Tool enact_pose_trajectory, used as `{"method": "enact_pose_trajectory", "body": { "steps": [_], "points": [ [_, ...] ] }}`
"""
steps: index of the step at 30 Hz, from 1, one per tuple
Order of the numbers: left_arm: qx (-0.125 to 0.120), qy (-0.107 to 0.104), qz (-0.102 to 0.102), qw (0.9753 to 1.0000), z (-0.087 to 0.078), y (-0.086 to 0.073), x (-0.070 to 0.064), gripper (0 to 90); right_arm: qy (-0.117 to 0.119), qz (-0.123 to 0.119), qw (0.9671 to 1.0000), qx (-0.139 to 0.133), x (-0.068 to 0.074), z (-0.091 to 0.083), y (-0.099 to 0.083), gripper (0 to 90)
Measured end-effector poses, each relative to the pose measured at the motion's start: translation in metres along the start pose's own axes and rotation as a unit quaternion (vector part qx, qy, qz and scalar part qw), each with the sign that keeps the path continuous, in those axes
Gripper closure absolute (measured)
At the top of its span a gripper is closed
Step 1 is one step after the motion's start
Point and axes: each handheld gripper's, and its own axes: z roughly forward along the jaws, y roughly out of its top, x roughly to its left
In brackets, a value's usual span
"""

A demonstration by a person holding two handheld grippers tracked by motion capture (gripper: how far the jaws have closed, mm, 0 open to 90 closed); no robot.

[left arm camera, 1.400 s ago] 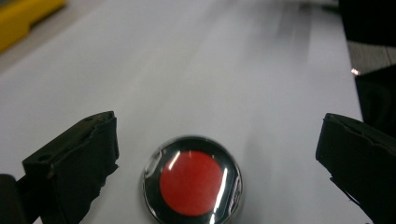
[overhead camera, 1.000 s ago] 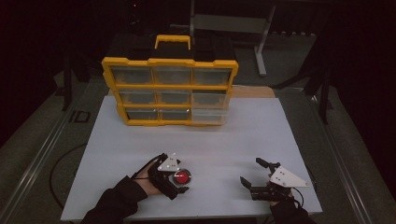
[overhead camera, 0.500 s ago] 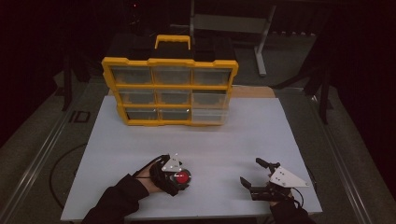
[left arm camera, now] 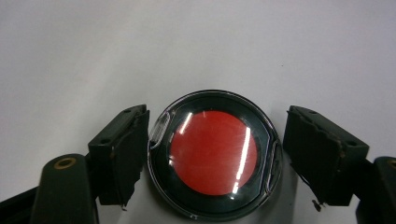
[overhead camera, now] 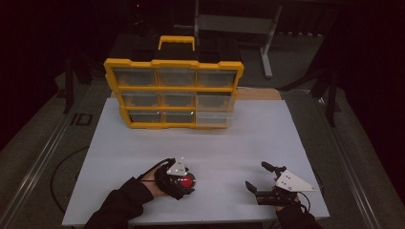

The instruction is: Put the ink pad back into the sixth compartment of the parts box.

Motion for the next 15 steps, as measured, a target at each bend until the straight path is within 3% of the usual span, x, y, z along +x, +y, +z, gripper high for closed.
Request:
{"method": "enact_pose_trajectory", "body": {
  "steps": [3, 7, 15],
  "points": [
    [0.001, 0.001, -0.001, 1.0, -0.001, 0.0001, 0.0002, 29.7, 0.0, 0.001, 1.0, 0.0, 0.0, -0.0001, 0.0, 10.2],
    [0.014, 0.011, -0.004, 0.9998, -0.0016, 0.0031, -0.0027, 30.3, 0.001, -0.001, 1.0, 0.001, 0.0007, 0.0003, 0.0, 10.2],
    [0.012, 0.019, -0.016, 0.9996, -0.0025, 0.0051, -0.0038, 30.5, 0.001, -0.001, 1.0, 0.002, 0.0007, 0.0007, -0.0003, 10.2]
  ]
}}
